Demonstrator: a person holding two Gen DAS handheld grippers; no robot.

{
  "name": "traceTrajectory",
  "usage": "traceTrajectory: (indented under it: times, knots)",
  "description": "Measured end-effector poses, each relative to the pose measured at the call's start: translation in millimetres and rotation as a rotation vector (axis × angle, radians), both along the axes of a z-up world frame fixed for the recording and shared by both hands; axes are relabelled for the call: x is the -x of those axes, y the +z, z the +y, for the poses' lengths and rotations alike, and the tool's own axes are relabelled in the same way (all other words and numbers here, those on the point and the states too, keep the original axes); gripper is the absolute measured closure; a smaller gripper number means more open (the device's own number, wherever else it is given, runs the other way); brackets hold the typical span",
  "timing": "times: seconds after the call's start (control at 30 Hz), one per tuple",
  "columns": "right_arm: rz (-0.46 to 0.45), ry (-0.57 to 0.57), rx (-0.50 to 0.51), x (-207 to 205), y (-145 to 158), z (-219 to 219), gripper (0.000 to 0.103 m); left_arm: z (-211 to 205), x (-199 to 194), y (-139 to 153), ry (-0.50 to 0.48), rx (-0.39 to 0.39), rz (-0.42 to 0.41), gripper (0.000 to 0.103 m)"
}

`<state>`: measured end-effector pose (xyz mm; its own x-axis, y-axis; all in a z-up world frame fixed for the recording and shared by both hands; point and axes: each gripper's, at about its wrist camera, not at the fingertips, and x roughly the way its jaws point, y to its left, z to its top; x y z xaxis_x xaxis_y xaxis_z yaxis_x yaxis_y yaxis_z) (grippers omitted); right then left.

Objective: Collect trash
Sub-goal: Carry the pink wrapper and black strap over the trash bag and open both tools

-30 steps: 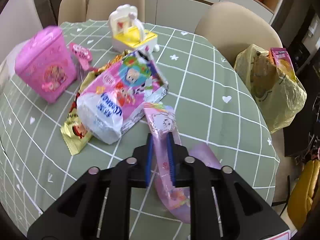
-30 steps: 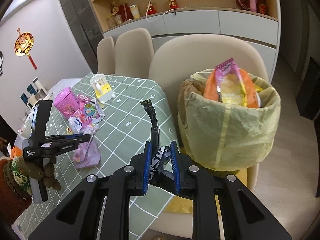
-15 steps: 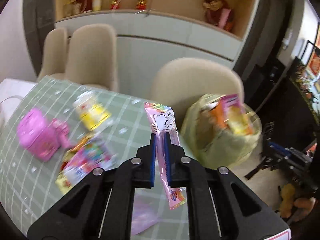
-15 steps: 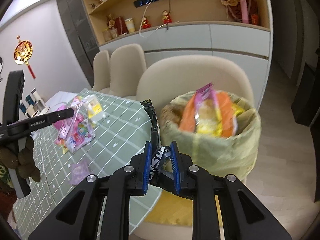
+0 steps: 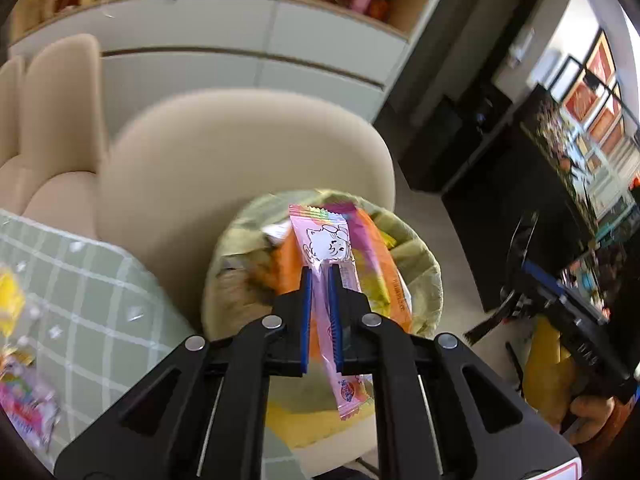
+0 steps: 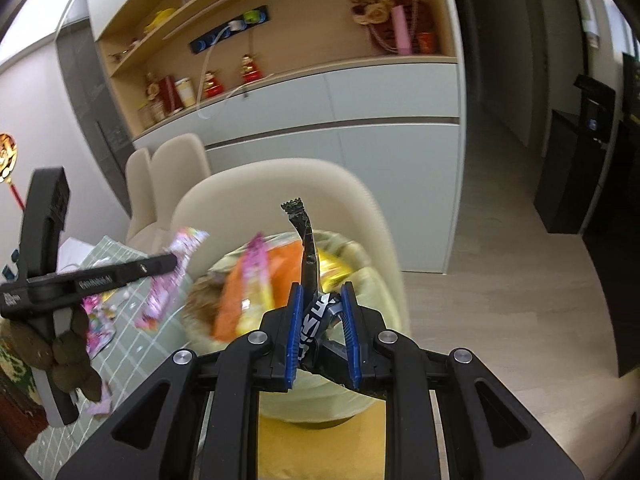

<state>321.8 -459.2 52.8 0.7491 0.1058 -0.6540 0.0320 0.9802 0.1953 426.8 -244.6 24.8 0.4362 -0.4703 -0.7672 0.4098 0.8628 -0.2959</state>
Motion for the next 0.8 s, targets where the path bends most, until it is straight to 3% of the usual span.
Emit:
traceTrajectory:
  times: [0.23,0.33,0.43,0.5,0.57,0.8]
  knots:
    - [0.032,-0.029,-0.019,-31.7,-22.6,-26.4,0.083,-53.6,-35.4,-55.2,-0.060,-0.140,0.111,0.095]
    - [0.050,-0.036,-0.029,-39.2,-32.9,-34.7,0.083,-65.5,-45.0,-66.0,-0.076,-0.161,0.116,0.094]
    - [0.062,-0.037,-0.037,-42.6,-39.0,-36.4,0.083,-70.9,-49.1,-64.4,-0.083,-0.146,0.105,0.090]
    - [0.057,-0.026,-0.042,-46.5,-38.7,-34.2,0.083,-69.4,-49.9,-57.3,-0.082,-0.128,0.104,0.077]
    - [0.045,-0.010,-0.054,-51.9,-36.5,-29.4,0.083,-65.5,-48.3,-47.7,-0.073,-0.133,0.079,0.070]
    - [0.022,0.086,-0.104,-80.2,-32.4,12.5,0.083,-28.4,-28.5,-17.1,0.001,-0.158,0.023,0.063]
